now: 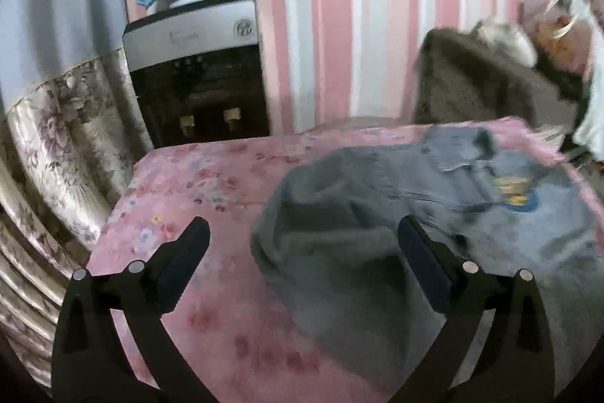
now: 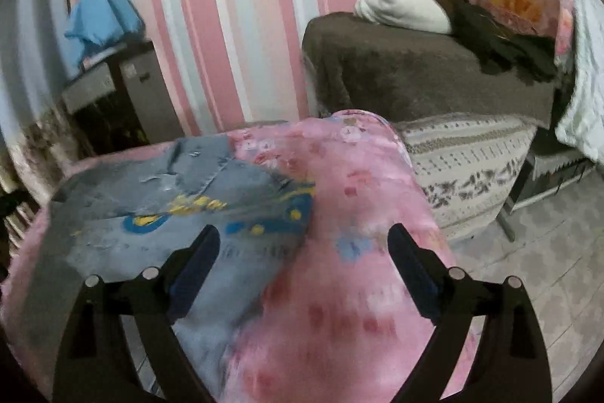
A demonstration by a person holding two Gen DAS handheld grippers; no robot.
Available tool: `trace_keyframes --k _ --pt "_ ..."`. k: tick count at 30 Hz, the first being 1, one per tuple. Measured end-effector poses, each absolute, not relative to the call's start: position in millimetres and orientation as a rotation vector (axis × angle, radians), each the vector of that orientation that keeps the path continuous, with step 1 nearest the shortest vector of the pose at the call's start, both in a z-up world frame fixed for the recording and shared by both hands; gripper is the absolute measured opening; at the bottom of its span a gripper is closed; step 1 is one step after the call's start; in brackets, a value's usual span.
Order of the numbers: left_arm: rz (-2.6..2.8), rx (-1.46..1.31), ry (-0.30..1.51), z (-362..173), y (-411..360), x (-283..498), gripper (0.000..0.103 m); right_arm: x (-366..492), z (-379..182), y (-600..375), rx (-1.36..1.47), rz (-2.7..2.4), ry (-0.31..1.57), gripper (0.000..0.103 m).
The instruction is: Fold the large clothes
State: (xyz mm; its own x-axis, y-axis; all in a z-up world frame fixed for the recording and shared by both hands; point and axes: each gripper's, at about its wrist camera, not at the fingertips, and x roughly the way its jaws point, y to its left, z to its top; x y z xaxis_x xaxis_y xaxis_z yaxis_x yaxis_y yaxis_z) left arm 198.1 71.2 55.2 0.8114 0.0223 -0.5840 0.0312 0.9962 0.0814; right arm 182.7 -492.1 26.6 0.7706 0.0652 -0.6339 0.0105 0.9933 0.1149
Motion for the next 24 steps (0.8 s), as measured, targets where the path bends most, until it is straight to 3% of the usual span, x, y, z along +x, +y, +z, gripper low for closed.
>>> trace_keyframes --k 11,13,14,15,16,17,18,19,20,21,24 --pt "0.019 0.147 0.777 14.2 59.0 334.2 0.1 290.9 -38.7 -477.8 0.153 0.07 0.92 0.087" --pt "0.004 0.14 0.83 2.9 61.0 351.8 0.1 297.1 -43.9 -473.2 0.163 0.093 0.936 0.055" --pt "-0.014 0.134 0.856 -1.8 61.5 357.9 0.1 298.8 -45.4 -469.0 0.149 0.091 0.934 0.051" --pt "-0.035 0.121 0.896 -10.3 60.8 366.1 0.099 302.7 -46.1 -463.8 0.127 0.1 0.93 0.034" --pt "-0.044 0.115 0.921 -17.1 59.8 370.7 0.098 304.7 -44.7 -459.9 0.112 0.111 0.929 0.024" --pt "-0.06 0.115 0.941 -22.9 57.5 374.0 0.087 307.8 -44.2 -457.8 0.103 0.112 0.926 0.021" --pt "-0.101 0.126 0.98 -32.4 52.4 378.2 0.059 310.2 -41.2 -452.2 0.079 0.125 0.927 0.011" --pt "-0.125 0.129 1.002 -38.5 49.0 381.0 0.046 311.5 -37.3 -446.0 0.04 0.127 0.917 0.008" --pt "-0.125 0.134 1.0 -42.1 45.5 381.9 0.023 312.4 -31.4 -439.8 -0.004 0.125 0.894 0.007" --pt "-0.114 0.148 0.996 -42.8 44.3 382.5 0.013 314.6 -27.1 -437.0 -0.027 0.124 0.881 0.005" --pt "-0.074 0.139 0.954 -33.2 48.9 381.4 0.005 323.8 -2.9 -428.0 -0.113 0.1 0.797 0.004"
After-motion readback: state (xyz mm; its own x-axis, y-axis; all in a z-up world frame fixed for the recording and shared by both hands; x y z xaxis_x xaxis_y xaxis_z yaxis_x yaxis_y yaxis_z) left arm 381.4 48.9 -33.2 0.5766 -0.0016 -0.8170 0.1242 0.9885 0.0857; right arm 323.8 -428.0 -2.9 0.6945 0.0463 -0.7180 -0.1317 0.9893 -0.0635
